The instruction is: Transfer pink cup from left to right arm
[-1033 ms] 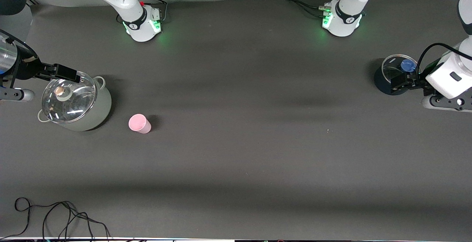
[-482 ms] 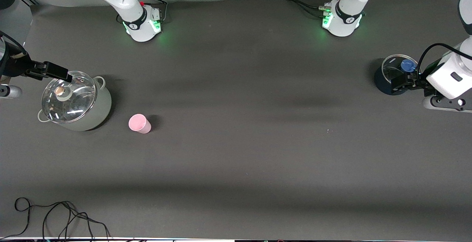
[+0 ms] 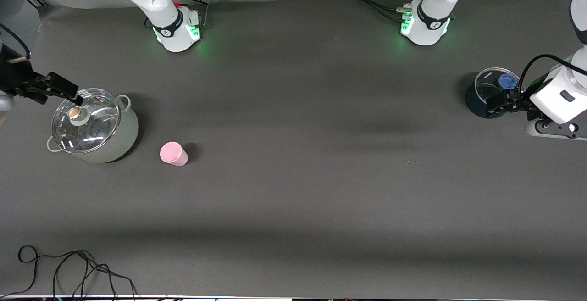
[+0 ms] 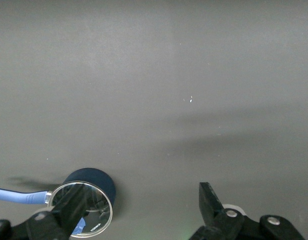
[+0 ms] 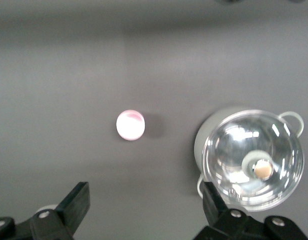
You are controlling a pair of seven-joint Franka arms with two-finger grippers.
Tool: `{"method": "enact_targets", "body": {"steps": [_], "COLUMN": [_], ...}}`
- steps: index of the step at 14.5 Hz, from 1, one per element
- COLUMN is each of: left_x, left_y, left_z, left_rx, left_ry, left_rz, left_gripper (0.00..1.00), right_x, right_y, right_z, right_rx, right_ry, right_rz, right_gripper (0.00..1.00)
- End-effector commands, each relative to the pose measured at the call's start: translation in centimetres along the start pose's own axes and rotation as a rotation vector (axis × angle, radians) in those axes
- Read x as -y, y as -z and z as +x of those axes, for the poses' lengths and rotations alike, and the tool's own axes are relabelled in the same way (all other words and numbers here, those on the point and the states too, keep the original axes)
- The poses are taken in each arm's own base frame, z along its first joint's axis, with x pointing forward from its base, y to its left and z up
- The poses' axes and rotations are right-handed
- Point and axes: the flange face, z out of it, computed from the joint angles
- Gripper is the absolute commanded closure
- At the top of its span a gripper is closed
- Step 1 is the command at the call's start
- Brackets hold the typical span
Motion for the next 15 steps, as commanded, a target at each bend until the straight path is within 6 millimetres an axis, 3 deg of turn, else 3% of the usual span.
{"method": "enact_targets", "body": {"steps": [1,3,7,15], "left_x": [-0.3,-0.2,-0.1,-0.3], "left_y": [0.5,0.6,0.6,0.5], "left_z": [0.3,0.3,0.3,0.3], "left_rx": [-0.008,-0.010,-0.010,-0.007], "left_ry": [0.007,0.007,0.008,0.007], "left_rz": [0.000,0.000,0.000,0.000], "left_gripper": [0.00,0.00,0.00,0.00], "right_x": [-0.4,-0.3,0.7,0.7], "right_y": [1.3,2.2,1.4,0.8], "right_z": [-0.5,-0.5,-1.1,-2.4], "right_rx": [-0.061,-0.066,0.005,0.105], "right_ry": [0.019,0.016,0.034,0.036], "right_rz": [-0.011,-0.011,-0.013,-0.018], "right_gripper": [0.00,0.00,0.00,0.00]}}
